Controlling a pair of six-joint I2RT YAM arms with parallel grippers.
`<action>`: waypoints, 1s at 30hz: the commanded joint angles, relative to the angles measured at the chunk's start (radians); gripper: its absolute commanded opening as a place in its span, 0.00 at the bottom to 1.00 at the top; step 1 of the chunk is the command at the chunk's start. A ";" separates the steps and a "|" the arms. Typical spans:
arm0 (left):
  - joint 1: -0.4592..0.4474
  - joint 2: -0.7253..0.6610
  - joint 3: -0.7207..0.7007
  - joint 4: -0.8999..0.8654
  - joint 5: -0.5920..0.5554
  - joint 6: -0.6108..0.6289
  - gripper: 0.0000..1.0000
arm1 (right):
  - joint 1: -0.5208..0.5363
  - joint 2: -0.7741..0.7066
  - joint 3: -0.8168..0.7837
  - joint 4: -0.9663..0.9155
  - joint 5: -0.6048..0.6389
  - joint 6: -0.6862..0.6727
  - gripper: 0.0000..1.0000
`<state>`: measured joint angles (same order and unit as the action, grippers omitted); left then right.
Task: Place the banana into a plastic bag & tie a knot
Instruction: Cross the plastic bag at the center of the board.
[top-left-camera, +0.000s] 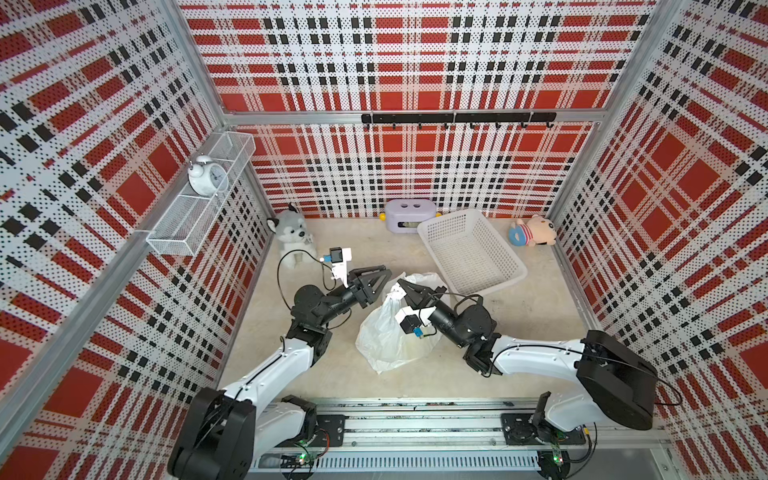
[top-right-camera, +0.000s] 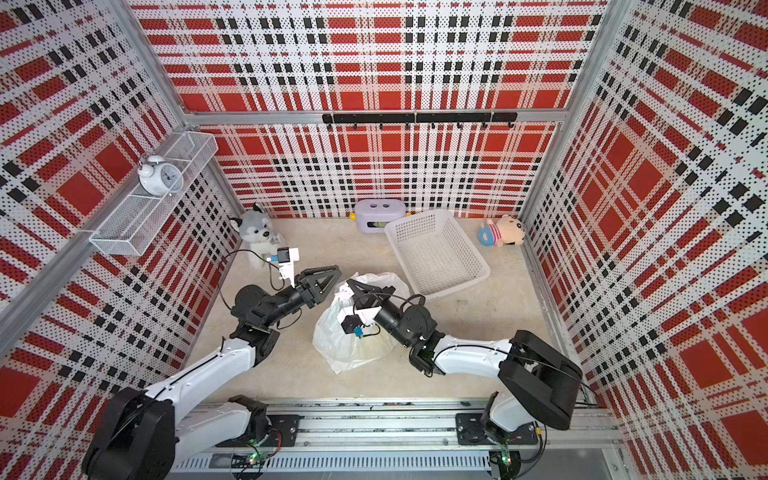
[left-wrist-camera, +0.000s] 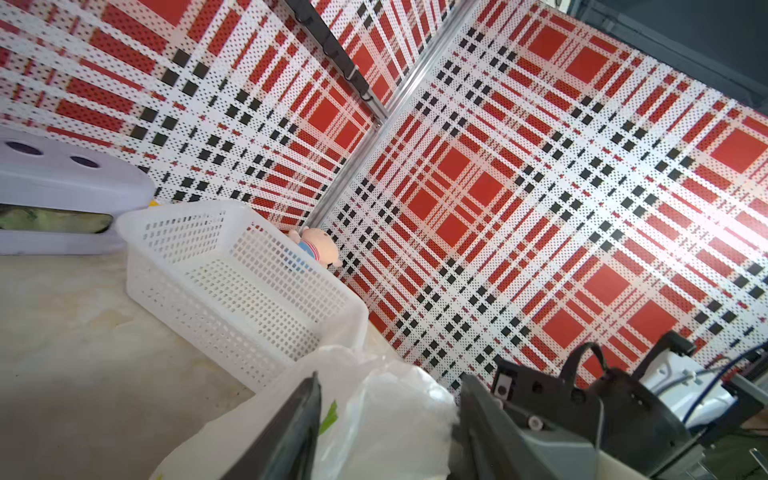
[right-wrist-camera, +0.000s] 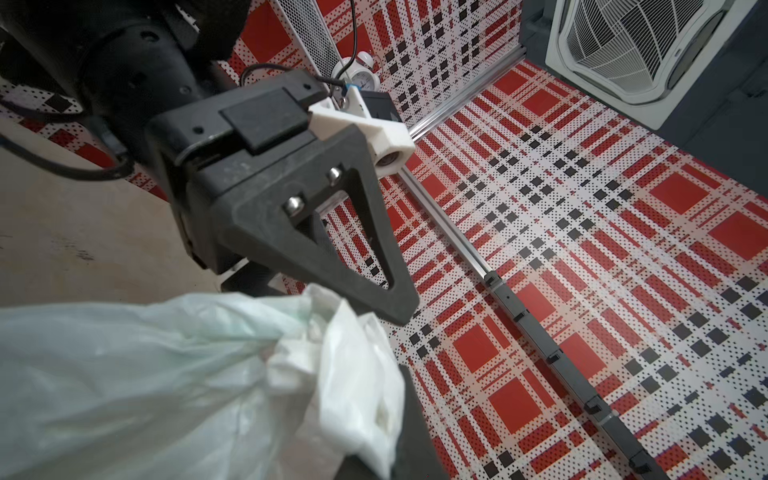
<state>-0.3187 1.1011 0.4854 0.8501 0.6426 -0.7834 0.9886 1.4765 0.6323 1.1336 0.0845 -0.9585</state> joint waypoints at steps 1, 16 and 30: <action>-0.017 -0.059 0.076 -0.206 -0.060 0.013 0.58 | 0.009 0.030 -0.018 0.079 0.052 -0.062 0.00; -0.138 0.024 0.287 -0.648 -0.074 0.243 0.58 | 0.031 0.131 0.001 0.255 0.091 -0.159 0.00; -0.054 -0.063 0.277 -0.744 0.064 0.212 0.60 | 0.030 0.147 0.001 0.269 0.092 -0.130 0.00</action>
<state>-0.4053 1.0626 0.7597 0.1551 0.6312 -0.5766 1.0126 1.6073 0.6220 1.3666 0.1665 -1.1076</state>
